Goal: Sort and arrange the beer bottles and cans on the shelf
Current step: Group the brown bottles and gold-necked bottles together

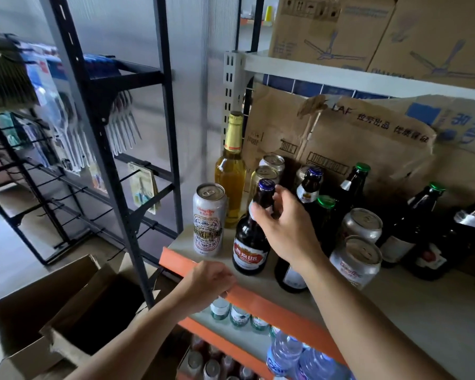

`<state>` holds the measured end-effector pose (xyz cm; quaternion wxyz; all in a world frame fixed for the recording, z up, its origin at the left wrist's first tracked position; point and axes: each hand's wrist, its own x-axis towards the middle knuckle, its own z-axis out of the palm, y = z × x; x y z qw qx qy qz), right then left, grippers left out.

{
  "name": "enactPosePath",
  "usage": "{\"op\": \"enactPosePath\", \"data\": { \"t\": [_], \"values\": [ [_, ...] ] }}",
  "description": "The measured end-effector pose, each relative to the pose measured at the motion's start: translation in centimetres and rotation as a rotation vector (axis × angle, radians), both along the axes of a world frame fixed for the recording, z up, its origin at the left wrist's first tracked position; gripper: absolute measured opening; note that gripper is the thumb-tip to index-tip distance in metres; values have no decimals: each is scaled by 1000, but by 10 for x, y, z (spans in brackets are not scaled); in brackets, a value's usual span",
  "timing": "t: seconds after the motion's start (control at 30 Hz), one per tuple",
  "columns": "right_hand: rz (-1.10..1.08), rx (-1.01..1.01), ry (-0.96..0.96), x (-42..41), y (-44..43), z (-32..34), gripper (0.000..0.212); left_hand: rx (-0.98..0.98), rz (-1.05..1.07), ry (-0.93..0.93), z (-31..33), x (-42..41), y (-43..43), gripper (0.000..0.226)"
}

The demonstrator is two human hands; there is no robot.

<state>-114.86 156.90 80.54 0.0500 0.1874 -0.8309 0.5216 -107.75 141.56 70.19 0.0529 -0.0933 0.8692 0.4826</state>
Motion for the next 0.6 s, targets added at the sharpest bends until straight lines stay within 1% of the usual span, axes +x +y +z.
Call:
{"op": "enactPosePath", "data": {
  "t": [0.07, 0.17, 0.27, 0.3, 0.33, 0.37, 0.4, 0.47, 0.5, 0.53, 0.6],
  "values": [
    [-37, 26, -20, -7, -9, 1, 21, -2, -2, -2, 0, 0, -2, 15],
    [-61, 68, 11, -12, -15, 1, 19, 11, 9, -5, -2, 2, -9, 15],
    [-74, 57, 14, -14, -13, 1, 23, -1, 26, 4, -3, 5, -15, 13],
    [-75, 57, 16, -14, -12, 2, 24, -26, 14, 18, -2, 7, -17, 18],
    [-72, 59, 22, -13, -11, 4, 25, -34, -14, 20, -2, 9, -19, 31],
    [-66, 55, 35, -12, -11, 6, 25, -14, -50, 13, -2, 11, -22, 50],
    [-54, 43, 57, -9, -11, 10, 26, 23, -79, -4, 0, 13, -23, 68],
    [-20, -9, 86, -6, -12, 19, 28, 120, -127, -7, 9, 17, -23, 89],
    [9, -51, 78, -5, -12, 24, 29, 187, -172, 8, 14, 18, -22, 94],
    [39, -103, 50, -5, -13, 29, 30, 269, -229, 18, 21, 20, -20, 94],
    [83, -222, -39, -5, -15, 37, 34, 433, -301, 5, 36, 26, -17, 83]
  ]
}}
